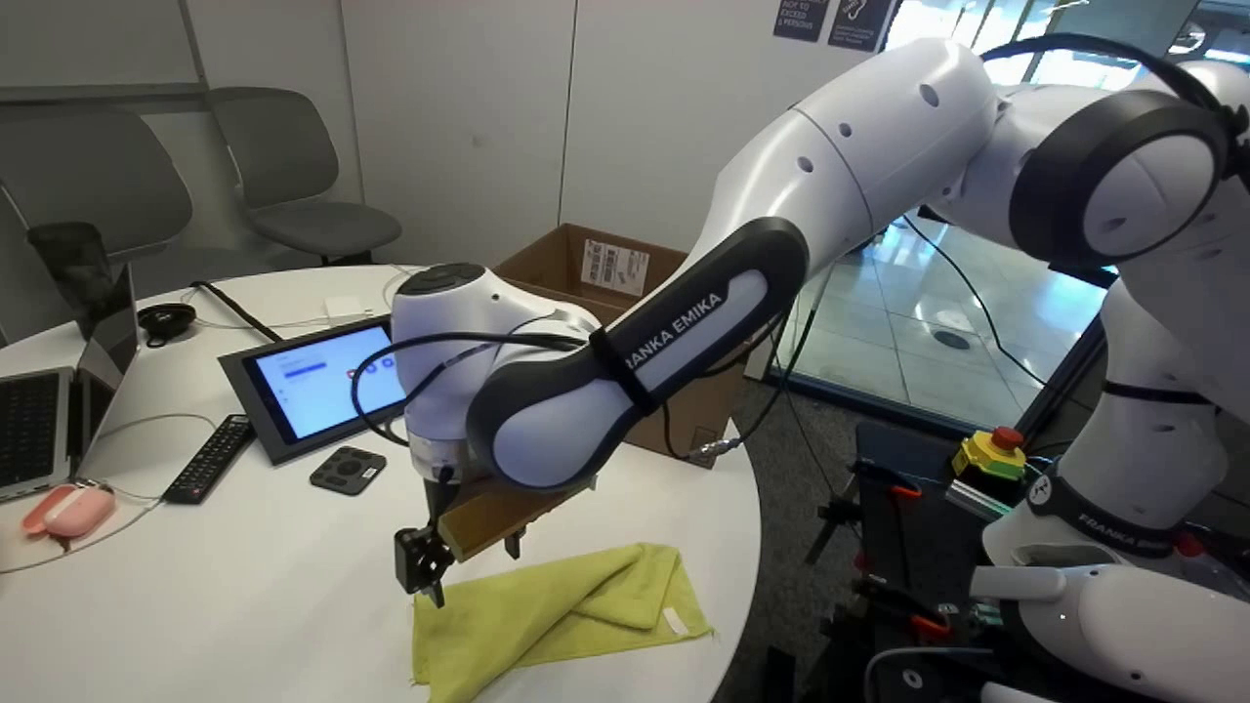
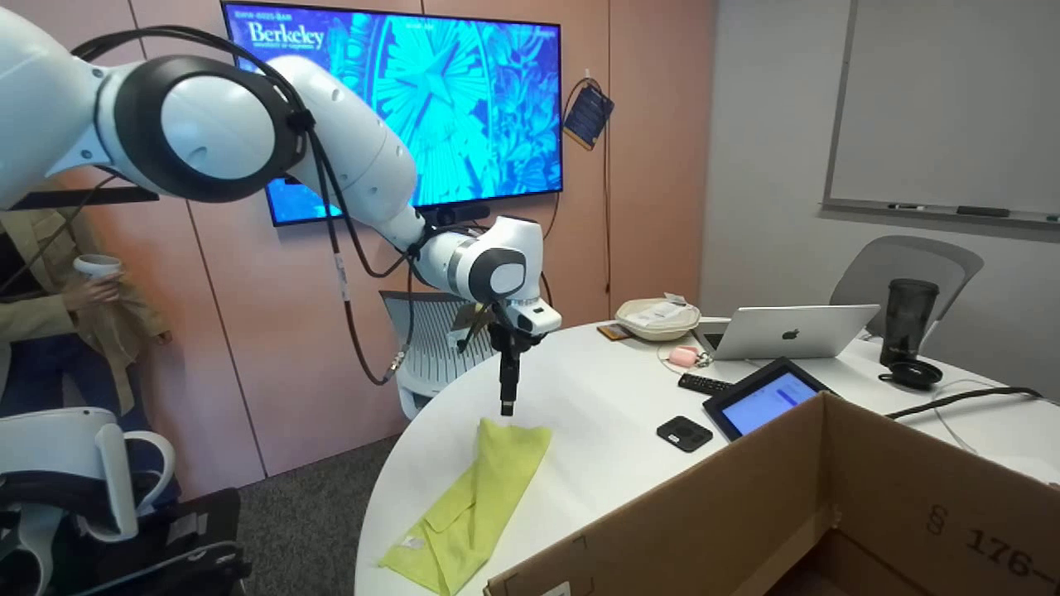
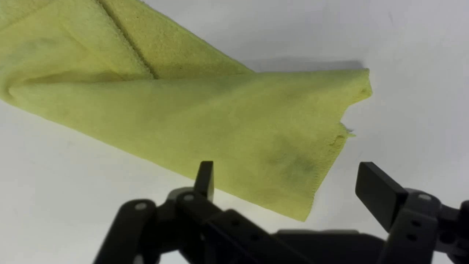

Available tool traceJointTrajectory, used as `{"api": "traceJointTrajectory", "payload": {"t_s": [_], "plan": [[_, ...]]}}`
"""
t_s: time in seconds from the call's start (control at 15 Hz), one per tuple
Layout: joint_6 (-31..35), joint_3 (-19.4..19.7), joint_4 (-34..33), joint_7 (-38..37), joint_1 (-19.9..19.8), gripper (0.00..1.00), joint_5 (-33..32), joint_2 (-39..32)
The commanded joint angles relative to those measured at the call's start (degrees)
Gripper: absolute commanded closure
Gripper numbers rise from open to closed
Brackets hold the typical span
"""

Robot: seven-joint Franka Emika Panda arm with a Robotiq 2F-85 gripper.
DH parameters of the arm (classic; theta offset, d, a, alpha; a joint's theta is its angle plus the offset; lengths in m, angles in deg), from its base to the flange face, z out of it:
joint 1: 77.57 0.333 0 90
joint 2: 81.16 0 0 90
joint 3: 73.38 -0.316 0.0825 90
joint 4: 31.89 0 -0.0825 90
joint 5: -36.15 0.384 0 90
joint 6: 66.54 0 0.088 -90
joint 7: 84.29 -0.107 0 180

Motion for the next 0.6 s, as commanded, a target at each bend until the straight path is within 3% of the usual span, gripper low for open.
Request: {"api": "traceJointTrajectory", "payload": {"t_s": [0.0,0.53], "plan": [[-7.13,0.96,-13.56,0.67,3.12,0.00,-2.77,-7.40],[-20.00,0.77,-33.97,1.67,5.94,0.00,-4.36,-19.82]]}}
